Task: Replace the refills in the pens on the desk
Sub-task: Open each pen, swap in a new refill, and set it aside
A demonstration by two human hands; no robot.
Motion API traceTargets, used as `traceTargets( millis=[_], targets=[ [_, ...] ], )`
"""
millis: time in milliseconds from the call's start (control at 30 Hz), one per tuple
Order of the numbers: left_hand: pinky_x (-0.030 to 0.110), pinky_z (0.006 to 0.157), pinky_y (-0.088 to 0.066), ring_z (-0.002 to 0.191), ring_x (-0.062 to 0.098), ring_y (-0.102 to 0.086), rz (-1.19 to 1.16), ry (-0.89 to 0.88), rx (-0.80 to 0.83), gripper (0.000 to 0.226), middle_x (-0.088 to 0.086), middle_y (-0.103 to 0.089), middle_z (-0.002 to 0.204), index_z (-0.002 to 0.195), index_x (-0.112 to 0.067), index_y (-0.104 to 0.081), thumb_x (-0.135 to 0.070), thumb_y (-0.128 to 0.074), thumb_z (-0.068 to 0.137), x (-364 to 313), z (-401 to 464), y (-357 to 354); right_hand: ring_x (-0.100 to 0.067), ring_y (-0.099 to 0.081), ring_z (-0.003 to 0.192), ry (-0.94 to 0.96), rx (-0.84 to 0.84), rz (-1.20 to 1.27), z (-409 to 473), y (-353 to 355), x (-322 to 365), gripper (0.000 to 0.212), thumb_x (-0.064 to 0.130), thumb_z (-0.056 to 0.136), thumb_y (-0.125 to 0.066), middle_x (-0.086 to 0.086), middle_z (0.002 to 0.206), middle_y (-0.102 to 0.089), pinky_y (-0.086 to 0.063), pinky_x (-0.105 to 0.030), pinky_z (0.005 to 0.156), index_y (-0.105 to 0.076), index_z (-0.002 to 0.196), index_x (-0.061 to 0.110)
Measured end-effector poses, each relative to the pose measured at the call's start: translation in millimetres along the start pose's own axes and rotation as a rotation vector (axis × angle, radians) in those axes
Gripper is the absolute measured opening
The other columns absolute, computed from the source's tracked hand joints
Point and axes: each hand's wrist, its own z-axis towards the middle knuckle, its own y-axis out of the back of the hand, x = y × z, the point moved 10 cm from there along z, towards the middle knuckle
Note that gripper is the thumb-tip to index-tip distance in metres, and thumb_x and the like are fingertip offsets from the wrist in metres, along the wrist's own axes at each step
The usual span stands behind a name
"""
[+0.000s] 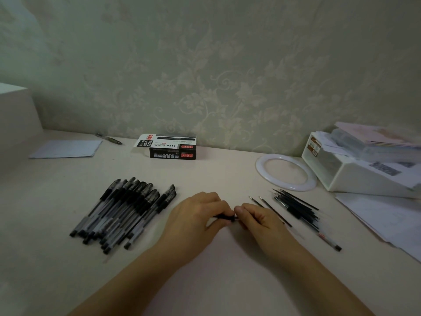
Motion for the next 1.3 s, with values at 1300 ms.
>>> traceTargets(
  millis=[1300],
  targets=[
    [0.030, 0.070, -0.048, 0.079, 0.003, -0.055, -0.088, 0.190, 0.088, 0.007, -0.014, -0.059, 0.084, 0.093, -0.033, -0.068, -0.031, -0.065, 0.088, 30.6, -4.3, -15.9, -0.009, -0.067, 0.075, -0.040, -0.079, 0.059, -3.4, 14.1, -9.7, 0.019, 0.020, 0.079, -0.078, 0.011, 0.084, -0.074, -0.053, -0.017, 0.071, -0.076, 0.083, 0.038]
  ],
)
